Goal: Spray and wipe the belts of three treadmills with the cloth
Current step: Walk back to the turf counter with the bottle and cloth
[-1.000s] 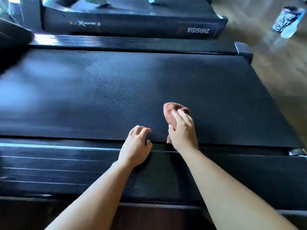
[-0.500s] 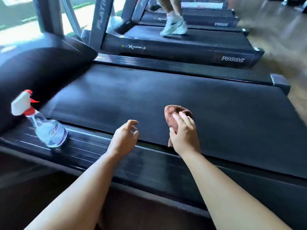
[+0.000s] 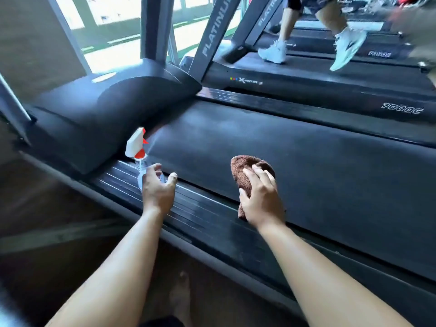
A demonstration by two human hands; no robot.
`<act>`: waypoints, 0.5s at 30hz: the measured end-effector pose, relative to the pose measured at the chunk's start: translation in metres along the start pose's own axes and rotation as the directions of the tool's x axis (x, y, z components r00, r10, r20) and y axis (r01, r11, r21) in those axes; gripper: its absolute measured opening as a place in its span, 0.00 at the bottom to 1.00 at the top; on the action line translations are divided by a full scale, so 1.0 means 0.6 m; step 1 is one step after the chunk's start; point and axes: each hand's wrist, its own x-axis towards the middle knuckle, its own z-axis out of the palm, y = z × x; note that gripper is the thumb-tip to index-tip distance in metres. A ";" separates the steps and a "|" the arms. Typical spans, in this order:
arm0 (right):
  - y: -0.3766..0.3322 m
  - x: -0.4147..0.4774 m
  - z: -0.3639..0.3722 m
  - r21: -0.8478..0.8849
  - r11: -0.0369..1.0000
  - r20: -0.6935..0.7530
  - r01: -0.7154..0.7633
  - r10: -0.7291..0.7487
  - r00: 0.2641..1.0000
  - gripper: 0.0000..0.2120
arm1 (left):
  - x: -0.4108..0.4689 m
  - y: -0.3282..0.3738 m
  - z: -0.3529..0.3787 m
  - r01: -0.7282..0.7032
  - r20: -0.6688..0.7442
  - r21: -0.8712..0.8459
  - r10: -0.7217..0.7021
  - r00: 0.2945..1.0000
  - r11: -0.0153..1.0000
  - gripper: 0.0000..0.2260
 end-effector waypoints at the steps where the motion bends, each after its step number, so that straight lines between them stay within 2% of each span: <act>1: -0.008 0.003 0.009 -0.002 1.000 0.009 0.011 -0.011 1.000 0.25 | 0.013 -0.008 -0.012 0.027 -0.052 -0.016 -0.028 0.998 1.000 0.22; 4: -0.027 0.014 0.035 -0.006 0.999 0.032 0.033 -0.033 0.999 0.25 | 0.048 -0.026 -0.042 0.065 -0.162 -0.004 -0.065 0.985 0.998 0.27; 6: -0.035 0.024 0.050 -0.015 0.999 0.037 0.044 -0.044 0.998 0.25 | 0.073 -0.032 -0.054 0.101 -0.180 -0.018 -0.102 0.978 0.995 0.30; 11: -0.048 0.044 0.082 -0.031 0.998 0.022 0.062 -0.062 0.998 0.25 | 0.147 -0.045 -0.066 0.109 -0.009 -0.093 -0.110 0.994 0.990 0.38; 15: -0.047 0.056 0.098 -0.051 0.996 0.012 0.069 -0.069 0.998 0.25 | 0.178 -0.034 -0.061 0.035 0.064 -0.156 -0.025 0.998 0.987 0.31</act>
